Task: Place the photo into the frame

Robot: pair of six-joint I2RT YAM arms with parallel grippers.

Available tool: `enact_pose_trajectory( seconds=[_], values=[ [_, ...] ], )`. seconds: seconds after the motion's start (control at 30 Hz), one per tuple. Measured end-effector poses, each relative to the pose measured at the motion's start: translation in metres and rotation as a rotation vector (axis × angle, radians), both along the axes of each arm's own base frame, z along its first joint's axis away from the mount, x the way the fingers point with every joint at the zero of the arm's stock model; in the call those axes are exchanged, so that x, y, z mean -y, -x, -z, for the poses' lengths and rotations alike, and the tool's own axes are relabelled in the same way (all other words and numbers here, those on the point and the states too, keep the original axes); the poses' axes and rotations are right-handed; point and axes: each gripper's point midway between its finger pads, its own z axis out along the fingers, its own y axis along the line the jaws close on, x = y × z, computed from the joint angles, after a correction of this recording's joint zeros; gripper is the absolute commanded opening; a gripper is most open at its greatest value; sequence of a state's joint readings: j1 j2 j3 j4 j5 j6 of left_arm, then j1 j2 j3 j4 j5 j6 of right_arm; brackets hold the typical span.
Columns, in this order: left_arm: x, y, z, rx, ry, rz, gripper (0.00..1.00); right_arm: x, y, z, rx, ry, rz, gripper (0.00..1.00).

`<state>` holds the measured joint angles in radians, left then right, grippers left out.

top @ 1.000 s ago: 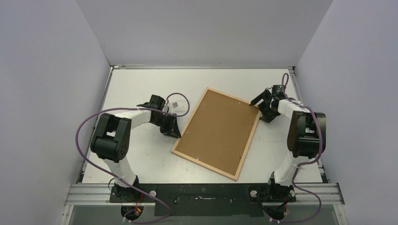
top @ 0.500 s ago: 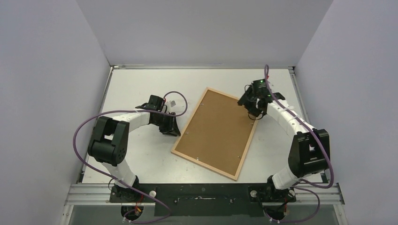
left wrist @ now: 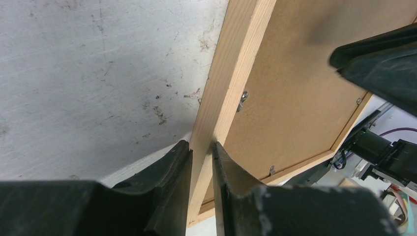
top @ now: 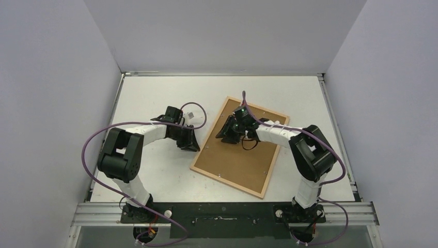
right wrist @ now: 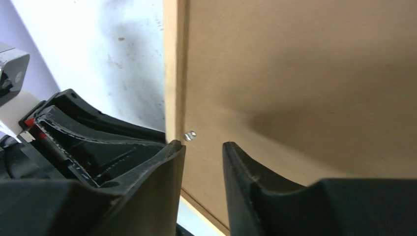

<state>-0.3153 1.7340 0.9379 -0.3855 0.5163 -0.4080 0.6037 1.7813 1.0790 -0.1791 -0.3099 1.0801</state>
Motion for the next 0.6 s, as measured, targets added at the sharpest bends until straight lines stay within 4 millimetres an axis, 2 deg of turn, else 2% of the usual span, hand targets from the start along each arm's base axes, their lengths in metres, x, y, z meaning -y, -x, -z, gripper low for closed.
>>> enact_pose_trajectory(
  seconds=[0.13, 0.3, 0.43, 0.6],
  values=[
    [0.001, 0.006, 0.000, -0.008, 0.011, 0.003, 0.30, -0.027, 0.009, 0.009, -0.017, -0.068, -0.015, 0.23],
    [0.004, 0.022, 0.004, -0.056, 0.031, 0.007, 0.32, -0.045, 0.024, 0.019, -0.033, -0.098, -0.030, 0.22],
    [0.005, 0.024, 0.004, -0.061, 0.031, 0.002, 0.27, -0.052, 0.033, 0.022, -0.030, -0.123, -0.043, 0.31],
    [0.004, 0.023, 0.004, -0.066, 0.023, -0.012, 0.18, -0.055, 0.038, 0.023, -0.023, -0.133, -0.060, 0.29]
  ],
)
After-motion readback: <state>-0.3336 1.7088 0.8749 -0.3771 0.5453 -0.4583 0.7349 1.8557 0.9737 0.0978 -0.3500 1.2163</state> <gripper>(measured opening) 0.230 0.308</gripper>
